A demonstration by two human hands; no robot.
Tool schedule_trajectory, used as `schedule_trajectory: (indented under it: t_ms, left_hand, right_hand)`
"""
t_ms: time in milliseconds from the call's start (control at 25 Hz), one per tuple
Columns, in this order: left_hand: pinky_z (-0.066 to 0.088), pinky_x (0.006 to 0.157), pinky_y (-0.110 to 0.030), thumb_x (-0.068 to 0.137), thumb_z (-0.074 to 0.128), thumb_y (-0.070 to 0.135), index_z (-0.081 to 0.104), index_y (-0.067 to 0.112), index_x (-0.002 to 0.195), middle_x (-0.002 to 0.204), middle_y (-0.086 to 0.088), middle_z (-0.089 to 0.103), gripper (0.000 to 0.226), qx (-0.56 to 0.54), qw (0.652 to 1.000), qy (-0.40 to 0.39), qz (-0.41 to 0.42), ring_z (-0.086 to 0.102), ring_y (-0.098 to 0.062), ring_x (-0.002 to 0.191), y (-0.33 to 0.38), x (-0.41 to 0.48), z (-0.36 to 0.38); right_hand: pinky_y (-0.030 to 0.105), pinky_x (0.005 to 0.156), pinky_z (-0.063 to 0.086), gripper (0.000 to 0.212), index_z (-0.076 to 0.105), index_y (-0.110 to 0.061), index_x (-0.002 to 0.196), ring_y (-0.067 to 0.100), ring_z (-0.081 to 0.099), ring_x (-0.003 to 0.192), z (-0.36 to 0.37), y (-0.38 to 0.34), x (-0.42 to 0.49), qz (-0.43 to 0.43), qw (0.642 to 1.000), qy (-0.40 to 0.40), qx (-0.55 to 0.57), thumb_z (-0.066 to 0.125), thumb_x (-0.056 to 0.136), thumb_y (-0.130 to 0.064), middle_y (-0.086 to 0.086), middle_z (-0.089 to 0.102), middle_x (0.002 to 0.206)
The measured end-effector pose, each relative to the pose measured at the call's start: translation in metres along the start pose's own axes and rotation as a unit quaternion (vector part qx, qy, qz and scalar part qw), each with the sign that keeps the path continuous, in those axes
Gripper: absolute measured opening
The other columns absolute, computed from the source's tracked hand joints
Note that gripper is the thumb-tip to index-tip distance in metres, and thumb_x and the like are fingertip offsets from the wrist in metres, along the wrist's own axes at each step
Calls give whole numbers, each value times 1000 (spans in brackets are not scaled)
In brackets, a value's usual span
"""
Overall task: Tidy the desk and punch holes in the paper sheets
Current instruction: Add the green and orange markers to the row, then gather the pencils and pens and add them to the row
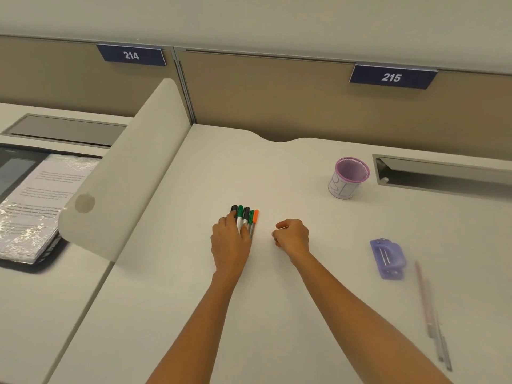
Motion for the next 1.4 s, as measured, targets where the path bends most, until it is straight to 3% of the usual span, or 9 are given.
schedule_trajectory:
  t_ms: [200,360,480,560,680,800,1080,1240,1400]
  left_hand:
    - [50,86,-34,93,51,26,55,19,125,119,1,62,32,-57,995,-11,81,56,-19,111,49,-48,36]
    - [51,78,-28,94,51,33,62,21,113,110,4,66,25,-49,986,-126,94,62,-15,95,98,-93,79]
    - [50,76,-29,91,55,36,67,20,104,104,3,70,24,-40,970,-222,96,65,-17,90,135,-126,113]
    - [50,76,-30,89,58,36,69,18,102,100,-1,72,24,-44,959,-263,90,66,-20,90,160,-148,137]
    - [51,75,-31,87,63,37,69,13,102,100,-6,71,29,-27,949,-300,92,67,-23,89,192,-175,170]
    - [52,76,-33,86,65,37,68,11,101,100,-8,71,31,7,945,-313,98,67,-26,90,218,-198,199]
    - [53,73,-34,88,61,22,62,9,99,92,-7,68,17,91,951,-286,80,66,-25,87,245,-218,231]
    - [48,64,-31,85,60,16,61,12,88,83,-7,65,5,97,952,-285,53,62,-25,77,247,-216,229]
    - [55,68,-33,85,53,21,65,6,90,84,-7,71,20,59,958,-281,-11,68,-27,73,243,-212,231]
  right_hand:
    - [35,74,62,25,69,-12,105,23,70,75,-73,25,-14,-29,998,51,33,64,81,-4,5,70,94]
    - [24,53,56,19,70,-9,104,25,68,78,-156,65,-32,-56,991,110,49,65,86,-8,5,69,92]
    - [42,69,60,15,72,-8,95,32,68,79,-222,119,-40,-23,985,163,43,64,83,-9,12,74,90]
    - [39,80,57,19,72,-9,99,30,68,85,-261,159,-44,26,986,167,-10,68,82,-14,11,74,96]
    - [37,82,57,27,70,-10,101,27,69,86,-290,207,-53,104,984,115,-91,74,80,-27,8,73,98]
    - [34,76,56,37,65,-11,95,25,69,80,-295,228,-63,140,978,60,-142,78,74,-38,6,70,93]
    - [21,50,40,21,64,-7,80,22,62,67,-298,224,-48,98,979,52,-172,72,84,-26,8,69,80]
    - [31,70,55,17,72,-2,94,27,70,83,-298,214,-32,61,984,45,-164,68,85,-15,12,74,93]
    - [33,80,55,17,74,-7,98,26,70,90,-294,219,-26,22,989,29,-144,68,85,-17,11,75,99]
Point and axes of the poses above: each hand's wrist, its own x-axis towards the middle knuckle, its own z-axis out of the palm, y = z × x, the point moved 3 cm from there along x, towards the middle knuckle
